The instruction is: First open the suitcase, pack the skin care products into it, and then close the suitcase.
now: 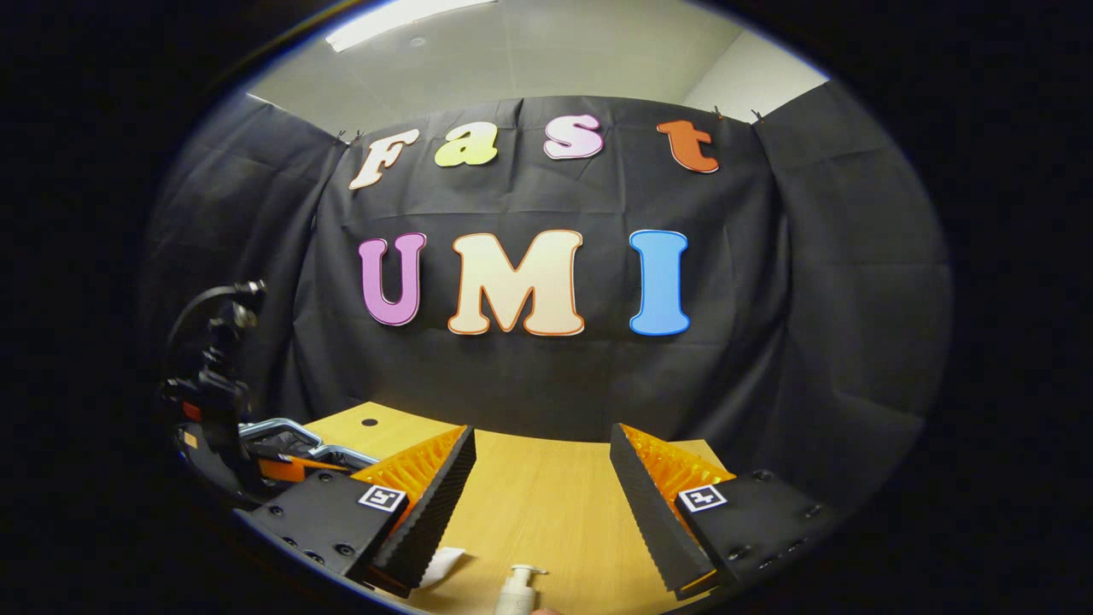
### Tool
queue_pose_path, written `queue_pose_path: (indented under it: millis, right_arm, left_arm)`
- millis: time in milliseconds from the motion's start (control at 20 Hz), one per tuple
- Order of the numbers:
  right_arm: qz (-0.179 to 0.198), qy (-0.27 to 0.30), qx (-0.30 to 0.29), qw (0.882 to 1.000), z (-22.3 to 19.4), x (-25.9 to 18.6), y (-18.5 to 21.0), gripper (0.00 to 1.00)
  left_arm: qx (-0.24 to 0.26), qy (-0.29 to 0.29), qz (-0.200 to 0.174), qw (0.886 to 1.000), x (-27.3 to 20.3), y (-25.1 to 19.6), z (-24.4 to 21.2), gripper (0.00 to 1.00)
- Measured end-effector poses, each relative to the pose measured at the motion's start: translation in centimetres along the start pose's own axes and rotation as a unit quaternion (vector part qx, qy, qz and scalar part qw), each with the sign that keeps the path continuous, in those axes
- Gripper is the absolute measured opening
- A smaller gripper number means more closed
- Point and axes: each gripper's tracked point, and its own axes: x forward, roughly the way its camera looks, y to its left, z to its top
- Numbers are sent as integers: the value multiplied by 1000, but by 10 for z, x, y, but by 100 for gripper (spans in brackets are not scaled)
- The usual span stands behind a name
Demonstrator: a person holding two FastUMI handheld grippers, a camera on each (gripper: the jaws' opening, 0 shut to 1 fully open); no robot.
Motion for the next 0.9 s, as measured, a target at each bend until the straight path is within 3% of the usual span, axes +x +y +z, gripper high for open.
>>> queue_pose_path:
  millis: [400, 700, 850, 900]
  right_arm:
    - [-16, 41, -15, 999, -31, -19, -25, 100]
    - [-9, 88, -4, 996, -61, -22, -28, 100]
    - [-8, 93, -9, 996, -64, -22, -26, 100]
    - [-7, 94, -12, 996, -65, -23, -25, 100]
  left_arm:
    - [-33, 115, -20, 993, 40, -26, -102, 94]
    - [-49, 166, 3, 985, 66, -17, -150, 90]
    - [-71, 196, 11, 978, 68, -13, -173, 84]
    - [-59, 184, 23, 981, 70, -4, -172, 81]
